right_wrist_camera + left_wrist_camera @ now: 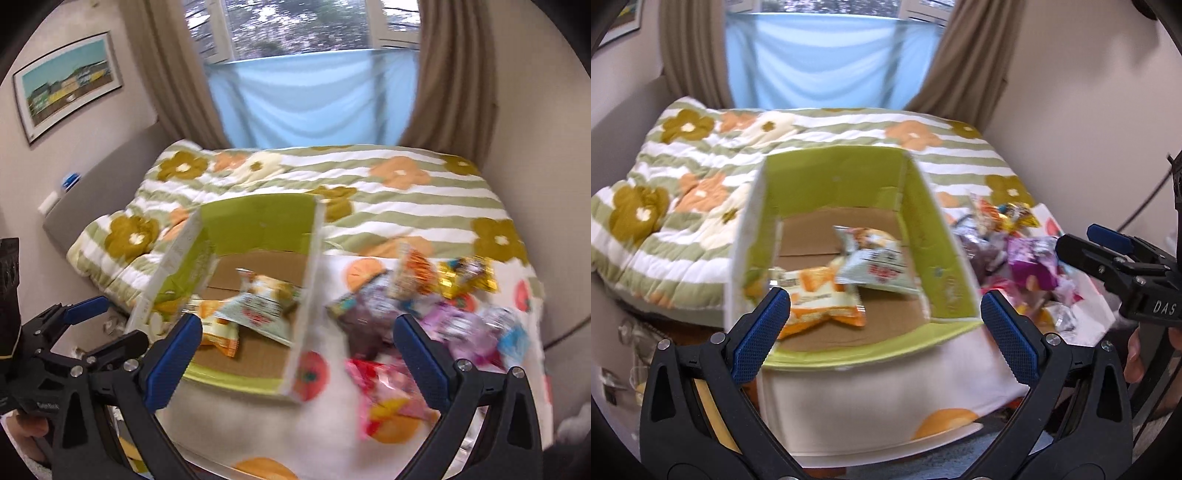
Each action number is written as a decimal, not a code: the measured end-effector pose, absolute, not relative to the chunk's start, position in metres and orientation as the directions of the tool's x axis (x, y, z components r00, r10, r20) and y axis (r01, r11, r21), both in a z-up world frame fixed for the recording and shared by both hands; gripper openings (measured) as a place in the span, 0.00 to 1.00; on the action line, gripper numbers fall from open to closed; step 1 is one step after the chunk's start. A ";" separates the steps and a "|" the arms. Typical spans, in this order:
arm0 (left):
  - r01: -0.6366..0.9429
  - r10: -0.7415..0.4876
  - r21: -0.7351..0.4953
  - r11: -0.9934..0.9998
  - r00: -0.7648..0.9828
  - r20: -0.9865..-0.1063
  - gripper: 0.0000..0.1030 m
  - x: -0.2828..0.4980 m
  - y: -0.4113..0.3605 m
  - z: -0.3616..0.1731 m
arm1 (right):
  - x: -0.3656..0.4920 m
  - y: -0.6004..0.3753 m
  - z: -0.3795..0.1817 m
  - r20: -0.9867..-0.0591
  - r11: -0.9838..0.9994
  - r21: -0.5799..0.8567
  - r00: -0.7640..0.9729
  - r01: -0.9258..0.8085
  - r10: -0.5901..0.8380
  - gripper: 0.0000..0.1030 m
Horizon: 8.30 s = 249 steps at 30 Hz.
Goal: Organize snacks
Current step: 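Grasp the pink strawberry candy bag with the left gripper while the right grasps a white snack bag, then drop the pink bag into the box with the left gripper while the right drops the white bag, then move both tools back over the remaining snack pile, then grasp the purple snack bag with the left gripper while the right grasps a pink-white bag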
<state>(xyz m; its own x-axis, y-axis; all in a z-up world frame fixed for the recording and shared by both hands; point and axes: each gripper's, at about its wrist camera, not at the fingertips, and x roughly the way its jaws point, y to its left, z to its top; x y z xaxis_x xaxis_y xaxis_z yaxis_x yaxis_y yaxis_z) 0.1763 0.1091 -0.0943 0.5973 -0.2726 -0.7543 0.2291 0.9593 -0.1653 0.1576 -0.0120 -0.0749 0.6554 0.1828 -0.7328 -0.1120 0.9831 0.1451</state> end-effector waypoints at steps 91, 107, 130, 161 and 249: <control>0.075 -0.080 -0.051 0.996 0.473 -0.878 0.70 0.141 -0.105 -0.174 | 0.075 -0.185 -0.202 -0.859 0.974 0.181 0.461 -0.139 0.225 0.60; -0.058 -0.051 -0.118 0.991 0.656 -0.753 0.70 0.139 -0.036 -0.078 | 0.105 -0.149 -0.100 -0.734 0.946 0.117 0.615 -0.303 0.288 0.60; -0.080 -0.055 -0.122 0.989 0.570 -0.820 0.70 0.329 0.158 -0.103 | 0.281 0.030 -0.090 -0.734 0.925 0.153 0.586 -0.348 0.342 0.60; -0.097 0.077 0.030 0.995 0.524 -0.848 0.99 0.353 0.185 -0.155 | 0.376 0.079 -0.140 -0.824 0.911 0.187 0.446 -0.367 0.349 0.60; 0.736 0.000 0.237 0.634 0.307 -0.952 0.86 0.277 -0.261 -0.255 | 0.144 -0.270 -0.251 -0.883 0.993 0.117 0.454 -0.030 0.118 0.96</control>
<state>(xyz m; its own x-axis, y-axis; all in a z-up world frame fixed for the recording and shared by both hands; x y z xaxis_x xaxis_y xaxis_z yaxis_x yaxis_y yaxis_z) 0.2765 -0.2614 -0.2550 0.3072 -0.0005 -0.9516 0.7361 0.6339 0.2373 0.1438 -0.2701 -0.2515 0.4537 0.1181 -0.8833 -0.0298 0.9926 0.1174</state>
